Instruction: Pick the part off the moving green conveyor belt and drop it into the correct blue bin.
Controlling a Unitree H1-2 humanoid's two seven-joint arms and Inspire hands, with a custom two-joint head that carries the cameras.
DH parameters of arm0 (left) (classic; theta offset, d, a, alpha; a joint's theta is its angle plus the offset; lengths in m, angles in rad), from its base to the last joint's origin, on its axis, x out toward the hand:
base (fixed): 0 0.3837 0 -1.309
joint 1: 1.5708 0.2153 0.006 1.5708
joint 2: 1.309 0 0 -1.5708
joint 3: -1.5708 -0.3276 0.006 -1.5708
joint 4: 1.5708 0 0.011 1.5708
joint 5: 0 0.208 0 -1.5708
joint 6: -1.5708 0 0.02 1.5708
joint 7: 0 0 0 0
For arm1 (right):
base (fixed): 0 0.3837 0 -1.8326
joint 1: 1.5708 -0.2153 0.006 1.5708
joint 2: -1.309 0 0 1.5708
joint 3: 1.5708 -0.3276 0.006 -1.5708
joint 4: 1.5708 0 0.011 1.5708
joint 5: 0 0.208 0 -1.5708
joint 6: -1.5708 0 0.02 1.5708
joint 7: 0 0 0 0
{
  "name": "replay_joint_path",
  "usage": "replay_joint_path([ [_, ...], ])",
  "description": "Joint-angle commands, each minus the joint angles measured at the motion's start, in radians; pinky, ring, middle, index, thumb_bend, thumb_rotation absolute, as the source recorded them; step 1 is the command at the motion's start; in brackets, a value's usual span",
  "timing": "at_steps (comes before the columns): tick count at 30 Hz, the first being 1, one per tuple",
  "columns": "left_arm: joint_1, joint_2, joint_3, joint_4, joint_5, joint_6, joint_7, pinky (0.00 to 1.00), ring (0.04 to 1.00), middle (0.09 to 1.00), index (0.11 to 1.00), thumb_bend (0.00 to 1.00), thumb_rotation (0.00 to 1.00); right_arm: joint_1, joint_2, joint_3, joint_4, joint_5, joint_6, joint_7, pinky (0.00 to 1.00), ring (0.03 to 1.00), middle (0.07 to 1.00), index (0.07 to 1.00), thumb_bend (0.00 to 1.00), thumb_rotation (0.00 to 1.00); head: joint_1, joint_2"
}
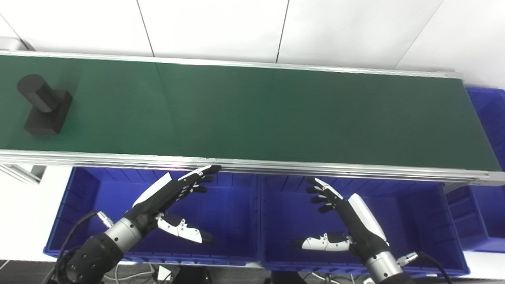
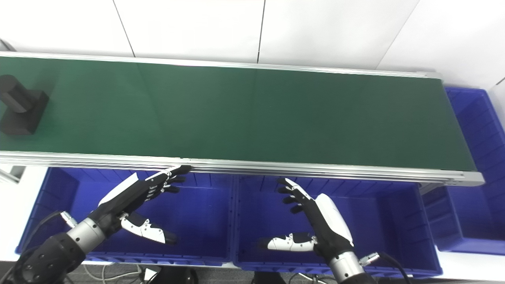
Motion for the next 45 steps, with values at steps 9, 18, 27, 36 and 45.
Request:
replay_joint_path([
  [9,-0.001,-0.065,-0.057,0.025,0.066,-0.04,0.044,0.83,0.9,0.93,0.917,0.93,0.24,0.023,-0.062,-0.063,0.052,0.094,-0.103,-0.05,0.65,0.77,0.844,0.908,0.83,0.31,0.196,-0.098],
  [18,0.009,-0.1,-0.069,0.06,0.09,-0.061,0.07,0.82,0.896,0.93,0.902,0.95,0.25,0.026,-0.062,-0.086,0.096,0.149,-0.149,-0.073,0.66,0.759,0.833,0.909,0.81,0.23,0.224,-0.144],
  [27,0.002,-0.104,-0.075,0.088,0.099,-0.079,0.08,0.83,0.895,0.92,0.899,0.95,0.24,0.027,-0.052,-0.087,0.112,0.15,-0.166,-0.107,0.67,0.751,0.821,0.899,0.81,0.22,0.222,-0.174],
  [36,-0.015,-0.103,-0.069,0.118,0.082,-0.115,0.074,0.83,0.898,0.926,0.907,0.95,0.23,0.012,-0.049,-0.091,0.142,0.169,-0.214,-0.121,0.64,0.732,0.816,0.902,0.82,0.25,0.21,-0.172],
  [45,-0.049,-0.081,-0.048,0.137,0.032,-0.175,0.057,0.81,0.883,0.924,0.916,0.95,0.27,-0.029,-0.038,-0.085,0.174,0.23,-0.275,-0.121,0.66,0.733,0.822,0.902,0.81,0.24,0.186,-0.174],
])
